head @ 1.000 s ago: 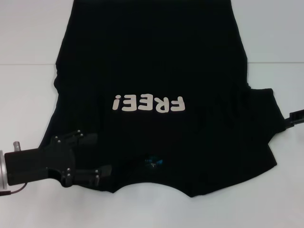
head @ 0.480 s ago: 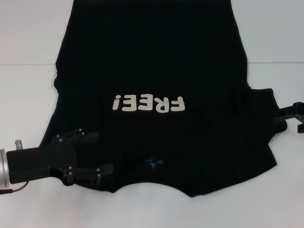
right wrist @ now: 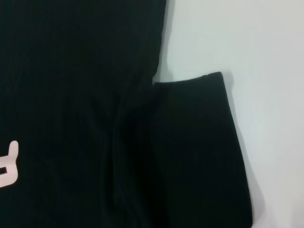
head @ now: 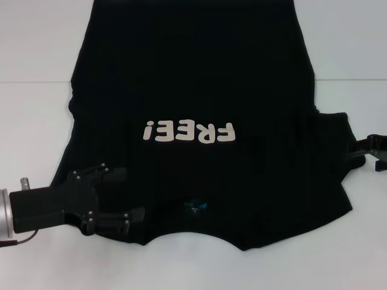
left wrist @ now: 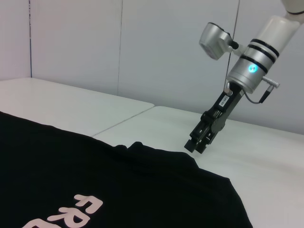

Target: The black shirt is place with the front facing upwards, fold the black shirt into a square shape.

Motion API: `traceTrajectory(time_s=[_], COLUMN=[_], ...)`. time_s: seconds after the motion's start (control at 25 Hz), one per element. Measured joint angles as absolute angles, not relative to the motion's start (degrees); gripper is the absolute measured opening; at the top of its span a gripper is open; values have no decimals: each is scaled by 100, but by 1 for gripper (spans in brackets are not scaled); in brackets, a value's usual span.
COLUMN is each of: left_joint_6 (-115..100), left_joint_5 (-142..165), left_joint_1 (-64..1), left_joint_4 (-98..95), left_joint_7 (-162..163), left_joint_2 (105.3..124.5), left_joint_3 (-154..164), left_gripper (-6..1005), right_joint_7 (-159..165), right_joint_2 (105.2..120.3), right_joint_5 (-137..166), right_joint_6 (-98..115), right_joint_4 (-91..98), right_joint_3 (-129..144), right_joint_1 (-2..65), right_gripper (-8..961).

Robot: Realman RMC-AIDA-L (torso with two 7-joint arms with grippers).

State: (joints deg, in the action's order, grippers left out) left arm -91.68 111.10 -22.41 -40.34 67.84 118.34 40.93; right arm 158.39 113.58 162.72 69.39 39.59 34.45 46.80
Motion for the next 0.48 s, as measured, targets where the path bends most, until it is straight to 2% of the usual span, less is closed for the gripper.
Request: traceTrajectory(time_s=[0.48], left_joint_6=[-9099], left_joint_5=[11109], left_joint_1=[-2241], left_joint_4=[-4034], left_joint_7=[6794], left_joint_2=[11838], left_joint_3=[4096], left_gripper=[949], right_joint_7=[15829], right_joint_2=[11413], right_joint_5=[16278], right_joint_6=[6712], right_joint_4=[3824], right_joint_3=[3569], right_joint_1=[4735], right_gripper=[906])
